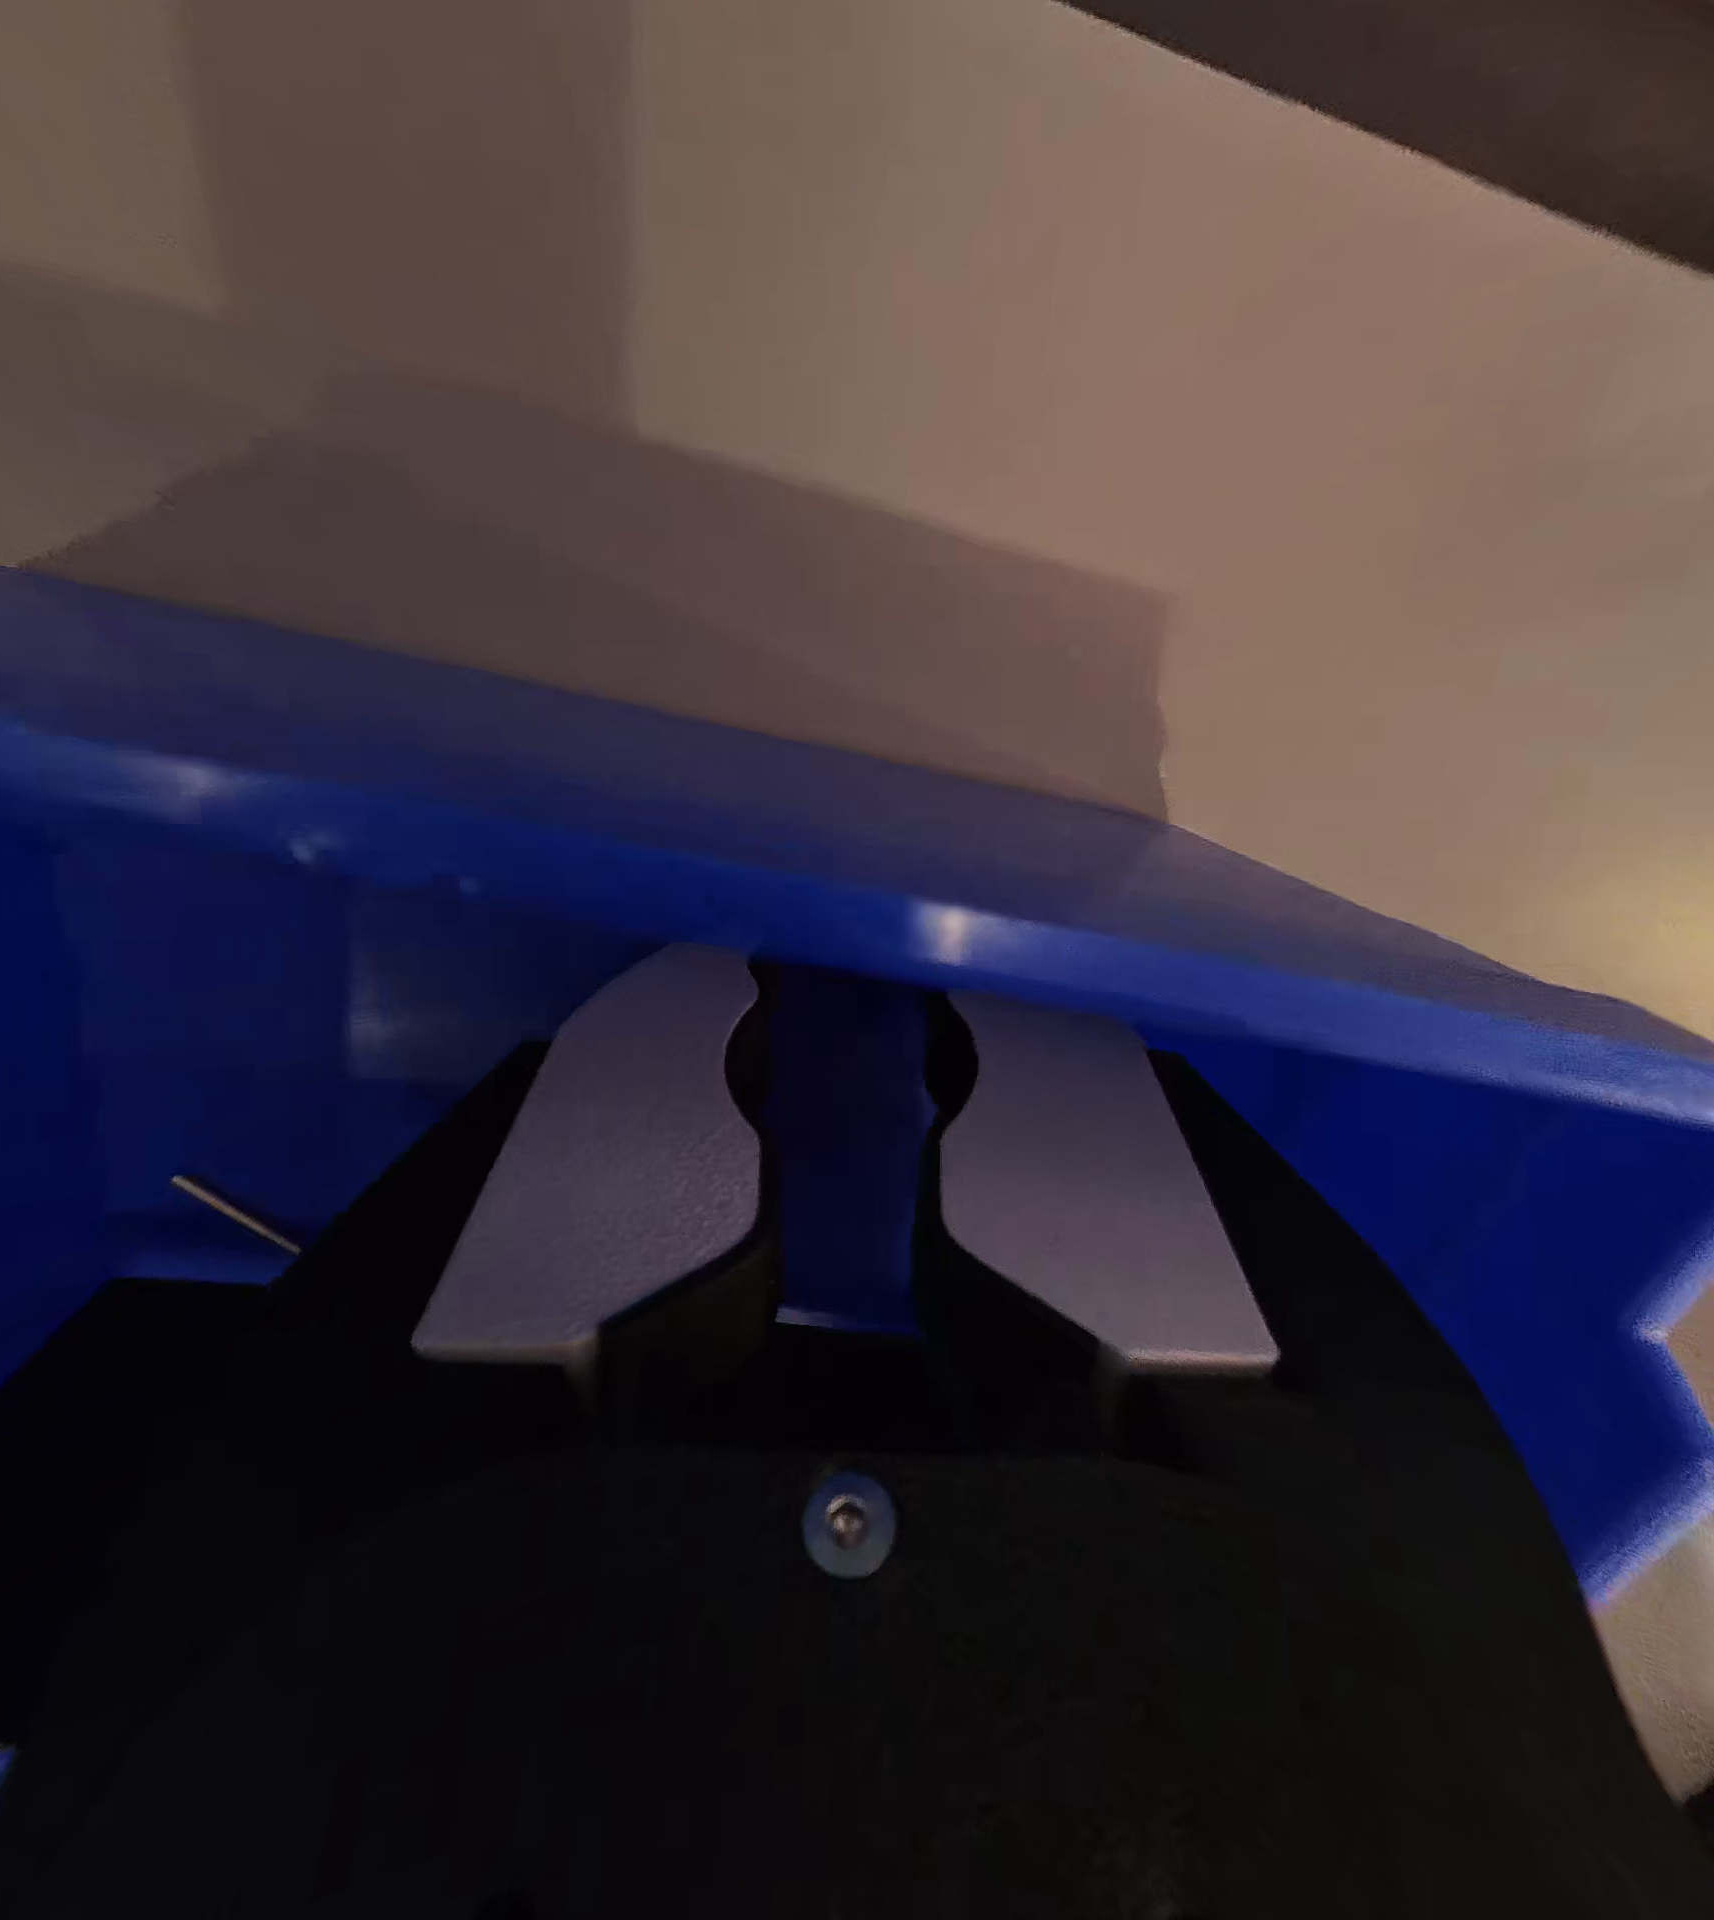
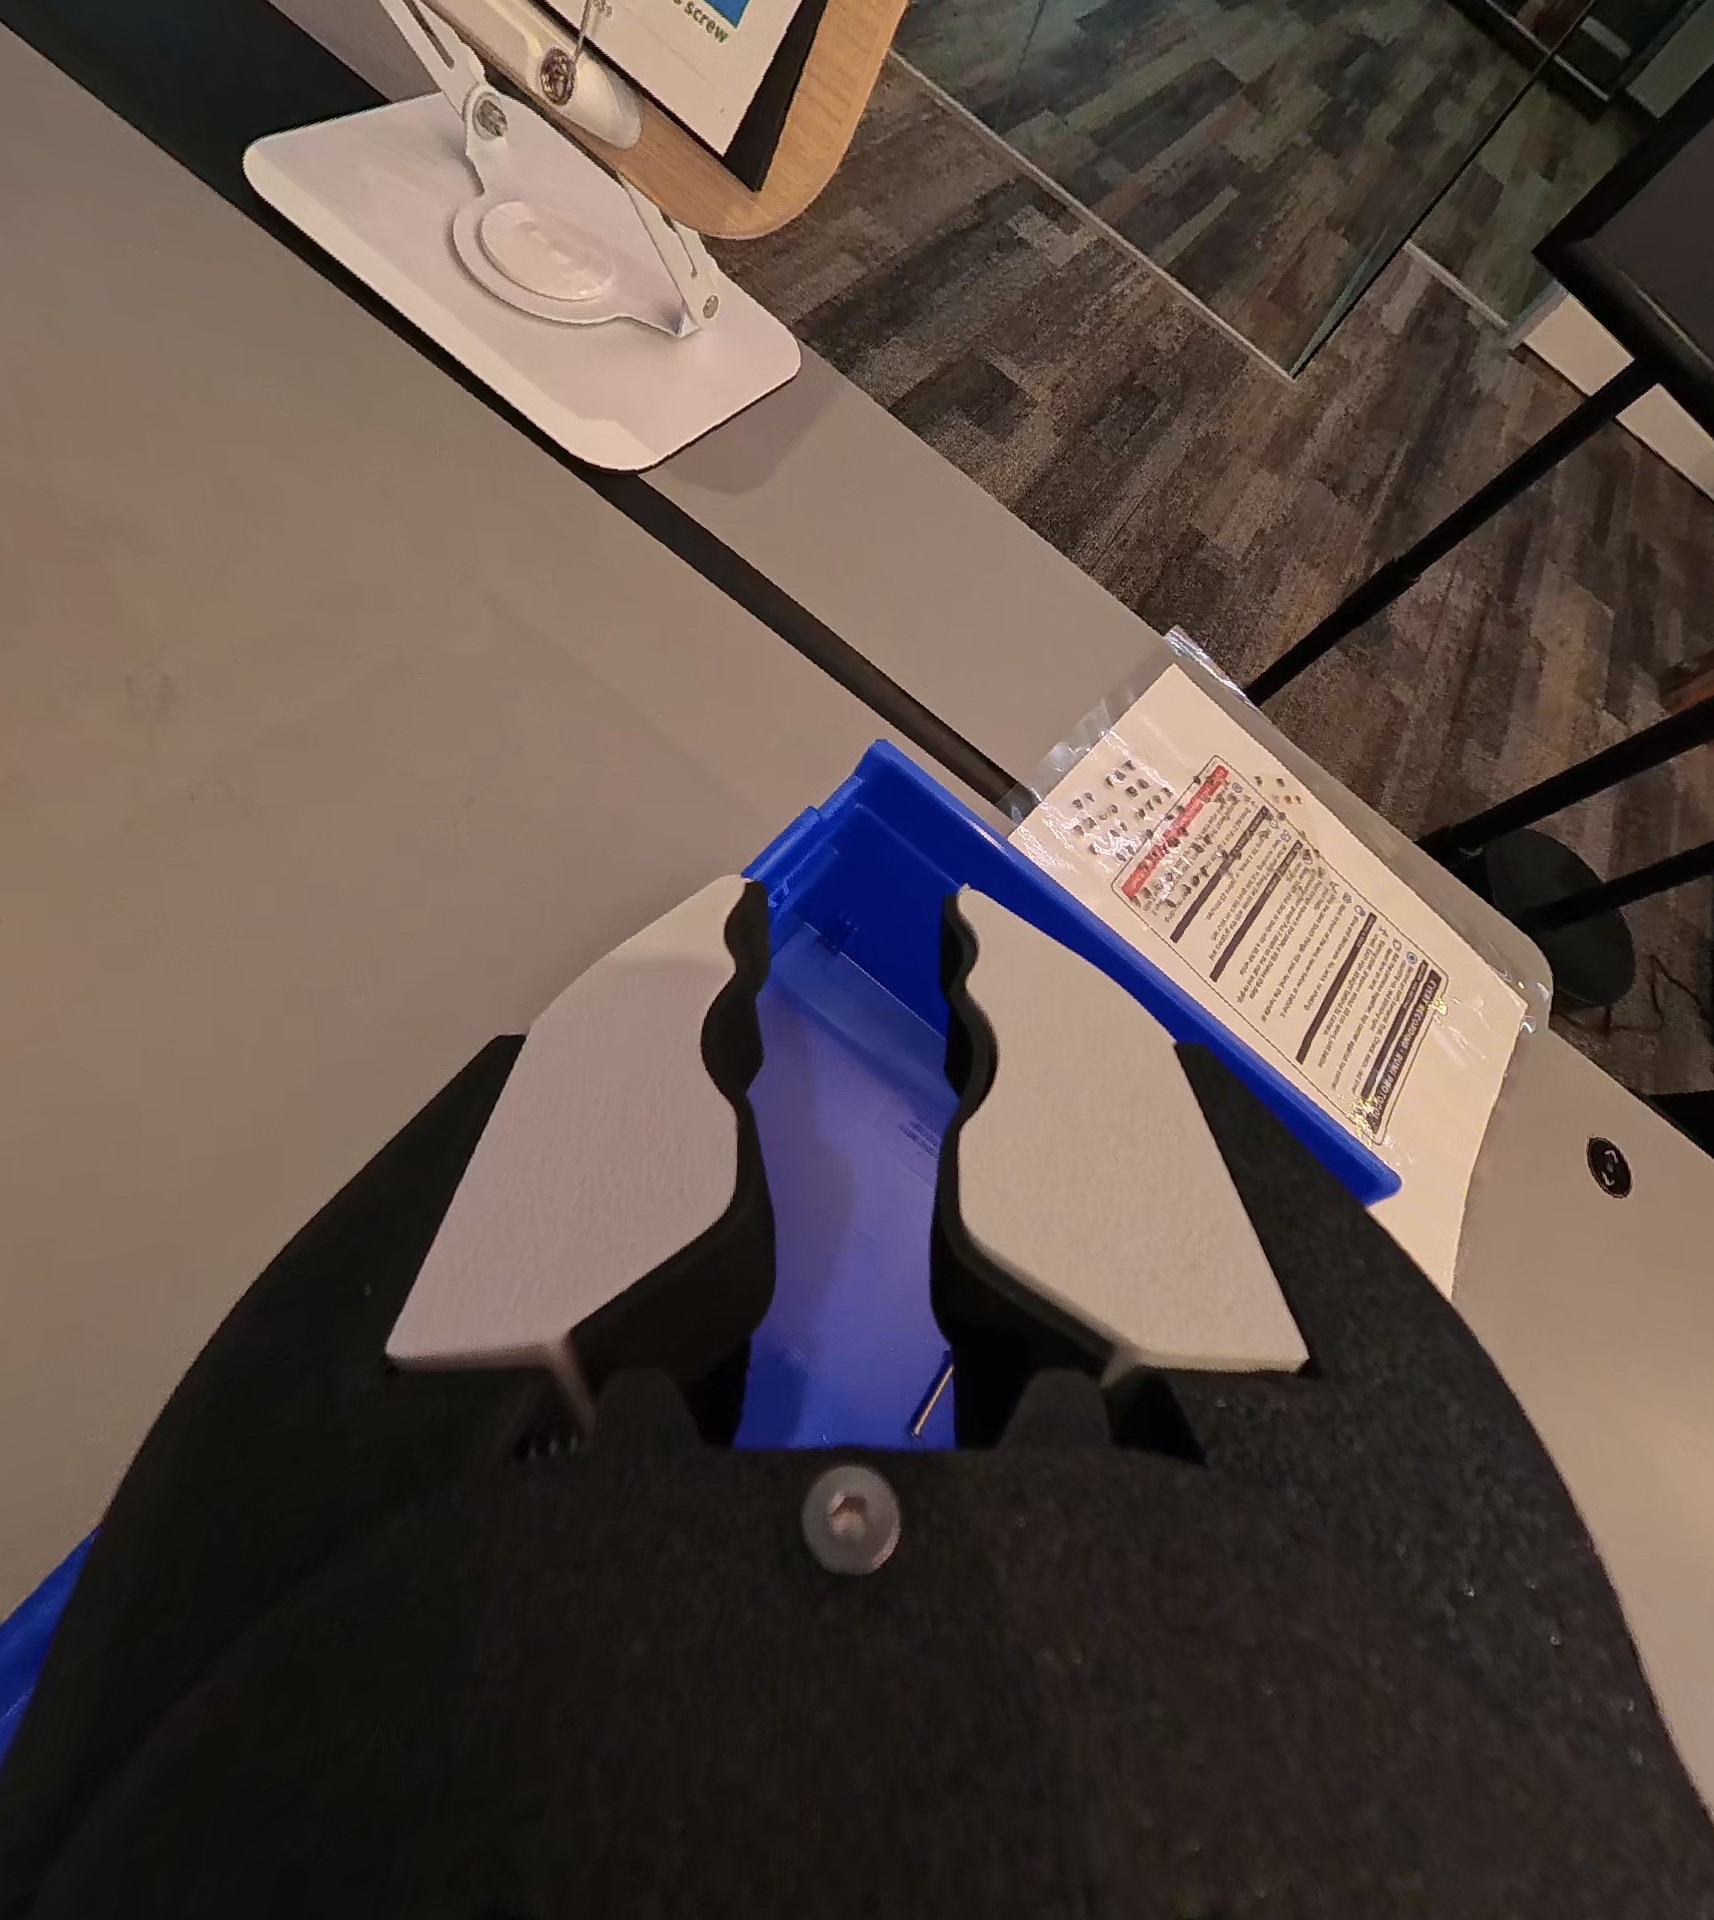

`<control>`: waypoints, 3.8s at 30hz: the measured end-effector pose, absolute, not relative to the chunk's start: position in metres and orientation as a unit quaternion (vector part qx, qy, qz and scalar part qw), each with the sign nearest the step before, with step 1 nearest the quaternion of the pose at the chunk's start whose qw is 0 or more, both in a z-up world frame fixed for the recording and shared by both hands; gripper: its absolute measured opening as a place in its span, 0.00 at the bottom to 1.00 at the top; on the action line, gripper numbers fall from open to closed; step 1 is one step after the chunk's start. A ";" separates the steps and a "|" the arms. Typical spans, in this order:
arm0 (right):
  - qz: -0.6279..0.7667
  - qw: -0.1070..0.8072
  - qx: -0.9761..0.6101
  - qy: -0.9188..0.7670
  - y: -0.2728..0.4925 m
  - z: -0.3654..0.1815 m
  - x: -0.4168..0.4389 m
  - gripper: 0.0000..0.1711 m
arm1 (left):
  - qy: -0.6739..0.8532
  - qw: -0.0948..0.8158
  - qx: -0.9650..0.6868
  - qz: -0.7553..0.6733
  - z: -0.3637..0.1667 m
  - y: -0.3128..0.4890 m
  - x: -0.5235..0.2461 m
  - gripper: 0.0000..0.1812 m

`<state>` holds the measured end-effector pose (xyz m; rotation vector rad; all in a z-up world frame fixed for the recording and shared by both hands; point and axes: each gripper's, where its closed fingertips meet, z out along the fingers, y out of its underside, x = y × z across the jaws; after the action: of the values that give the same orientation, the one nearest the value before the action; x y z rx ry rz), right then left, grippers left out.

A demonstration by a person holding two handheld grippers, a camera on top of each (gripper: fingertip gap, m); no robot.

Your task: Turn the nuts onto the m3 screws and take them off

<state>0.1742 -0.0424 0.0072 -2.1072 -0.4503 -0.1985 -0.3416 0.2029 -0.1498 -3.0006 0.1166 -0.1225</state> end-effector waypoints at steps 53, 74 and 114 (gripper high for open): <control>0.299 0.618 -0.621 -0.377 -0.050 0.095 -0.067 0.17 | 0.570 0.340 -0.588 -0.462 0.078 -0.032 -0.131 0.01; 0.391 0.626 -0.542 -0.402 -0.076 0.112 -0.106 0.09 | 0.582 0.380 -0.496 -0.521 0.097 -0.076 -0.102 0.01; 0.497 0.533 -0.605 -0.321 -0.065 0.095 -0.113 0.01 | 0.544 0.258 -0.535 -0.593 0.071 -0.080 -0.097 0.01</control>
<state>-0.1132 -0.0647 0.0947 -1.4423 -0.7665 1.1849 -0.0972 -0.0805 0.0710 -1.4508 1.4748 -1.6074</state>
